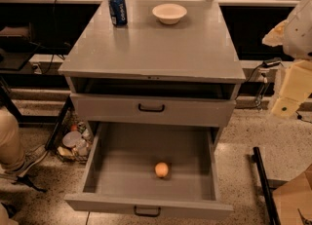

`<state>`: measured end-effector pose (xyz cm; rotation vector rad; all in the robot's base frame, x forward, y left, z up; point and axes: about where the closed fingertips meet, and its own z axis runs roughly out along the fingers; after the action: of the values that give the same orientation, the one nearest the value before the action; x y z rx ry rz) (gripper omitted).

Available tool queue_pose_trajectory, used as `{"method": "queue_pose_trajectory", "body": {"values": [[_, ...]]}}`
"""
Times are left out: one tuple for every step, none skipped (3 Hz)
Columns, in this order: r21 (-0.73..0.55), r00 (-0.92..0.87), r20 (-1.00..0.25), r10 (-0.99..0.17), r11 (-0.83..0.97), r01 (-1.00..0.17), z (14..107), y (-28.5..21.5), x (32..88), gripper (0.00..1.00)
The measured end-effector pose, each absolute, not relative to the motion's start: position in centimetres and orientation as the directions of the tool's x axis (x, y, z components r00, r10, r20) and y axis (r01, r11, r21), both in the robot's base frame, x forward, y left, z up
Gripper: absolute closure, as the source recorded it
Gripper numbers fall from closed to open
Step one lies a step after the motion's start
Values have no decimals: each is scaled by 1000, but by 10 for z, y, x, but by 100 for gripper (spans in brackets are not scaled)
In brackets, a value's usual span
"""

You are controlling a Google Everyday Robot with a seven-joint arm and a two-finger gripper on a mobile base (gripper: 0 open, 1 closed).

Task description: Pick orange from middle drawer and place on counter

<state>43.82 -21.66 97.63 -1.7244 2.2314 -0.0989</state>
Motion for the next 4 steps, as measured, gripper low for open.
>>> {"method": "queue_pose_trajectory", "body": {"values": [[-245, -223, -208, -952, 271, -931, 974, -216, 438, 0], [-222, -247, -228, -942, 297, -929, 932, -210, 427, 0], [-174, -286, -318, -904, 352, -920, 876, -185, 408, 0], [-54, -334, -408, -850, 387, -920, 792, -148, 397, 0]]}}
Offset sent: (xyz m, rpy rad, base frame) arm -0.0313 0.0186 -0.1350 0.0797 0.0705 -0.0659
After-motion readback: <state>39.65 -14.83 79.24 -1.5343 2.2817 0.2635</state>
